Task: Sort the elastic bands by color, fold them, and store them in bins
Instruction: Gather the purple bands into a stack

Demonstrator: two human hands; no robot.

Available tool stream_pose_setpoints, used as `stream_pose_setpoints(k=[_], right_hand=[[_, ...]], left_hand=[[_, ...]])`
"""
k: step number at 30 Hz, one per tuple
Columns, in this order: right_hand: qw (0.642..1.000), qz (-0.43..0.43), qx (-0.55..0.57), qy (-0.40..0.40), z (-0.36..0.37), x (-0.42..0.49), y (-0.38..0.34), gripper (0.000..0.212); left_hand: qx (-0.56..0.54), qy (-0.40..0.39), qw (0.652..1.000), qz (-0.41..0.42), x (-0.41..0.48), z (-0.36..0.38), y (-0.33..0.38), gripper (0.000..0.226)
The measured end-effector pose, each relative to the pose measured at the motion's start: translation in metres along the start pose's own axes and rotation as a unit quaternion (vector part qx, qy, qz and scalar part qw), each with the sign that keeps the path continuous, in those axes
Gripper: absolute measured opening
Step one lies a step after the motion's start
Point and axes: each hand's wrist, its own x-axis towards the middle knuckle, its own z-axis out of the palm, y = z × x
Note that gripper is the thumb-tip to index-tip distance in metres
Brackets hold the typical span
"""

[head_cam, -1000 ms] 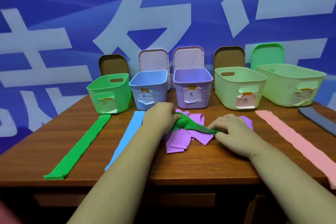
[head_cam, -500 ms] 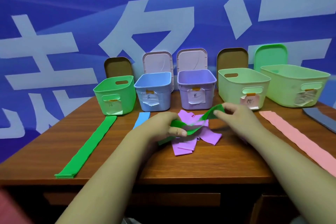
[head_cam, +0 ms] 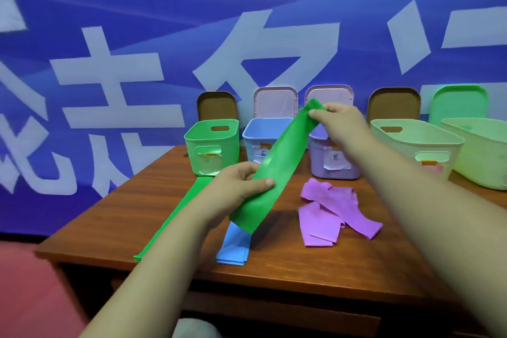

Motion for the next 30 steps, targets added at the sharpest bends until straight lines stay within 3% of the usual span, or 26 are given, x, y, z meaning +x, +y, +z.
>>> stream_pose_setpoints(k=[6, 14, 17, 21, 30], right_hand=[[0.998, 0.017, 0.01, -0.053, 0.074, 0.009, -0.025, 0.014], [0.991, 0.043, -0.011, -0.127, 0.172, 0.004, -0.01, 0.024], [0.987, 0.055, -0.012, -0.152, 0.197, -0.001, -0.002, 0.026], [0.978, 0.084, 0.013, -0.188, 0.225, -0.005, 0.008, 0.023], [0.971, 0.113, 0.0, -0.212, 0.278, -0.012, 0.035, 0.031]], left_hand=[[-0.07, -0.013, 0.997, -0.023, -0.048, -0.055, -0.012, 0.044], [-0.015, 0.082, 0.994, -0.069, -0.104, -0.112, -0.044, 0.052], [0.012, 0.129, 0.989, -0.076, -0.119, -0.125, -0.054, 0.042], [-0.051, 0.173, 0.98, -0.082, -0.133, -0.131, -0.06, 0.035], [-0.003, 0.255, 0.963, -0.086, -0.154, -0.144, -0.069, 0.016]])
